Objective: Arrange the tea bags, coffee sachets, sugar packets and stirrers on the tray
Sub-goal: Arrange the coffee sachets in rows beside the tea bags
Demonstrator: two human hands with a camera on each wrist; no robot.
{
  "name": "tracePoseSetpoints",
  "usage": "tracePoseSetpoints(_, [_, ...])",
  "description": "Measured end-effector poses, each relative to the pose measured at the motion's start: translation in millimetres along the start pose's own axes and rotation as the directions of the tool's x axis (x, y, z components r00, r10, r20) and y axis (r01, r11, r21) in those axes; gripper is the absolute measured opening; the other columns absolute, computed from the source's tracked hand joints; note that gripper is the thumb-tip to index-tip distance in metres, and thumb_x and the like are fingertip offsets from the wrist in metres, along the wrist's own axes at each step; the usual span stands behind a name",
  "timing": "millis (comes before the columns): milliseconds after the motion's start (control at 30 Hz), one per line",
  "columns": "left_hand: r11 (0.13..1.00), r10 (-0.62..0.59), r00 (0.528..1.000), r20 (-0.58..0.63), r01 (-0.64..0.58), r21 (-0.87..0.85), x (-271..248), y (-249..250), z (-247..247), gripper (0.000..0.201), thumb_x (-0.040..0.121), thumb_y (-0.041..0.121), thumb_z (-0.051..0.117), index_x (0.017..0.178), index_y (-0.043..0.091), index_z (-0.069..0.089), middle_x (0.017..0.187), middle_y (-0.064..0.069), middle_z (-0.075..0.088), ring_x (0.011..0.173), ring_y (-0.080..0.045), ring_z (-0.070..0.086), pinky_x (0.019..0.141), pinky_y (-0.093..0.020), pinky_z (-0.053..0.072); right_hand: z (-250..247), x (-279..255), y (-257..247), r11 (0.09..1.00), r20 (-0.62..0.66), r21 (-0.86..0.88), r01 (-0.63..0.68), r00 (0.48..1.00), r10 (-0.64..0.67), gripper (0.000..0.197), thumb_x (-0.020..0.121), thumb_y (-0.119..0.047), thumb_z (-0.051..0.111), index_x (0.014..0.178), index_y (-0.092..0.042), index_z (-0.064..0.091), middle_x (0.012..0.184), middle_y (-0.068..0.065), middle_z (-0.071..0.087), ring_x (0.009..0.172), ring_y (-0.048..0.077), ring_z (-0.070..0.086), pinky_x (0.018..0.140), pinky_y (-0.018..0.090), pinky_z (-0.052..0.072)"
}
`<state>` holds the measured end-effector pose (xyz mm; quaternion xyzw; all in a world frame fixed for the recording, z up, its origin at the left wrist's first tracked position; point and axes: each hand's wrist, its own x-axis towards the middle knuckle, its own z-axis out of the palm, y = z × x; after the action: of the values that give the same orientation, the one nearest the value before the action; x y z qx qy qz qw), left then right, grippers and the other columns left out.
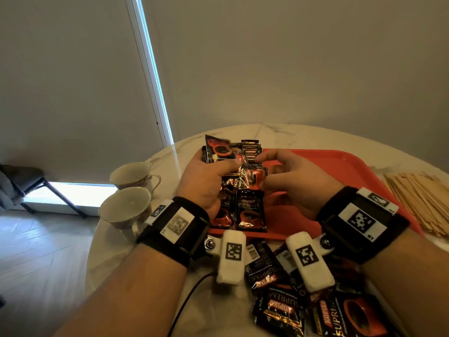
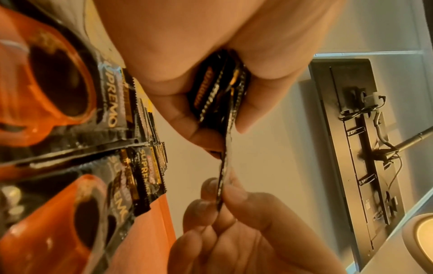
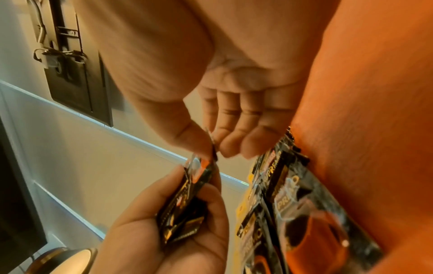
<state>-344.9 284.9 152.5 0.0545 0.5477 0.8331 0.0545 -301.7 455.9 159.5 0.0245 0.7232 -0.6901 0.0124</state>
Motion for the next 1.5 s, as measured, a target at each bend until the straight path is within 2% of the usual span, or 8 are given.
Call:
tracePoseSetpoints(133, [0.999, 0.045, 0.994, -0.102, -0.045, -0.002, 0.6, -1.8, 1.3, 0.035, 0.087, -0.008, 0.071, 0.115, 0.013, 0.064, 0.101, -0.013, 0.079, 0.086, -0.033, 0.078, 0.072, -0.053, 0.064, 1.7, -0.9, 0.6, 0.998, -0.047, -0.021, -0.061, 0.997, 0.06, 0.023, 0.089, 0.007, 0.057, 0.101, -0.009, 0.069, 0.085, 0.015, 0.066, 0.057, 0.018, 0.057, 0.063, 0.037, 0.055])
tracePoseSetpoints(233, [0.996, 0.046, 0.983, -0.18, -0.059, -0.068, 4.9, 0.2, -2.7, 0.027, 0.092, -0.003, 0.07, 0.108, 0.018, 0.066, 0.094, -0.005, 0.08, 0.08, -0.025, 0.078, 0.065, -0.041, 0.062, -2.7, 0.6, -1.4, 0.994, -0.104, 0.081, -0.072, 0.991, 0.081, 0.019, 0.091, 0.007, 0.056, 0.104, -0.004, 0.064, 0.083, 0.015, 0.068, 0.059, 0.022, 0.063, 0.064, 0.039, 0.058])
tracePoseSetpoints(367, [0.997, 0.072, 0.989, -0.127, -0.075, -0.022, 3.6, -1.8, -2.4, 0.027, 0.091, 0.002, 0.074, 0.111, 0.017, 0.065, 0.108, -0.011, 0.078, 0.095, -0.033, 0.076, 0.069, -0.038, 0.062, -3.0, 0.8, -2.1, 0.981, -0.084, 0.186, -0.057, 0.994, 0.073, 0.013, 0.093, 0.003, 0.06, 0.104, -0.003, 0.063, 0.082, 0.012, 0.072, 0.067, 0.022, 0.069, 0.069, 0.038, 0.06])
tracePoseSetpoints(533, [0.981, 0.126, 0.992, -0.014, -0.122, 0.154, -2.3, -6.8, -0.2, 0.049, 0.082, -0.004, 0.079, 0.124, 0.014, 0.062, 0.108, -0.011, 0.078, 0.097, -0.032, 0.077, 0.082, -0.055, 0.063, 3.3, -4.3, -3.6, 0.99, -0.017, 0.11, -0.086, 0.996, 0.088, 0.005, 0.092, -0.005, 0.068, 0.096, -0.006, 0.065, 0.088, 0.013, 0.076, 0.068, 0.023, 0.07, 0.07, 0.039, 0.061])
tracePoseSetpoints(667, [0.971, 0.09, 0.996, 0.0, -0.088, 0.224, -2.2, -4.5, -1.8, 0.054, 0.077, -0.011, 0.077, 0.122, 0.015, 0.063, 0.109, -0.012, 0.078, 0.098, -0.034, 0.077, 0.088, -0.063, 0.06, 1.9, -3.1, -4.9, 0.996, -0.083, 0.078, -0.036, 0.996, 0.042, 0.006, 0.092, -0.003, 0.067, 0.095, -0.009, 0.067, 0.09, 0.012, 0.07, 0.066, 0.017, 0.063, 0.064, 0.034, 0.057])
tracePoseSetpoints(867, [0.982, 0.071, 0.991, -0.117, -0.049, 0.181, 1.8, 1.0, -3.7, 0.037, 0.087, -0.005, 0.073, 0.117, 0.015, 0.063, 0.107, -0.013, 0.077, 0.082, -0.027, 0.078, 0.06, -0.034, 0.06, -4.4, -3.5, -4.0, 0.992, -0.114, 0.016, -0.127, 0.985, 0.128, 0.011, 0.088, 0.007, 0.064, 0.09, -0.004, 0.064, 0.063, 0.006, 0.063, 0.05, 0.016, 0.058, 0.056, 0.033, 0.055])
tracePoseSetpoints(1167, [0.99, 0.095, 0.975, -0.2, -0.071, 0.124, 1.7, 7.9, -5.2, 0.029, 0.09, -0.004, 0.071, 0.101, 0.022, 0.061, 0.102, -0.008, 0.072, 0.082, -0.025, 0.075, 0.065, -0.035, 0.063, 0.7, -7.6, 7.4, 0.924, -0.034, -0.144, -0.355, 0.935, 0.354, 0.005, 0.087, 0.006, 0.067, 0.091, 0.004, 0.068, 0.069, 0.014, 0.066, 0.057, 0.021, 0.064, 0.056, 0.033, 0.057])
tracePoseSetpoints(1500, [0.99, 0.095, 0.973, -0.212, -0.072, 0.118, 2.4, 9.4, -5.9, 0.029, 0.09, -0.002, 0.072, 0.104, 0.021, 0.061, 0.103, -0.006, 0.072, 0.084, -0.023, 0.075, 0.07, -0.036, 0.064, -3.2, -4.1, 8.3, 0.91, -0.088, -0.212, -0.357, 0.934, 0.346, 0.013, 0.085, -0.008, 0.078, 0.092, 0.001, 0.072, 0.08, 0.015, 0.07, 0.061, 0.023, 0.068, 0.058, 0.034, 0.059])
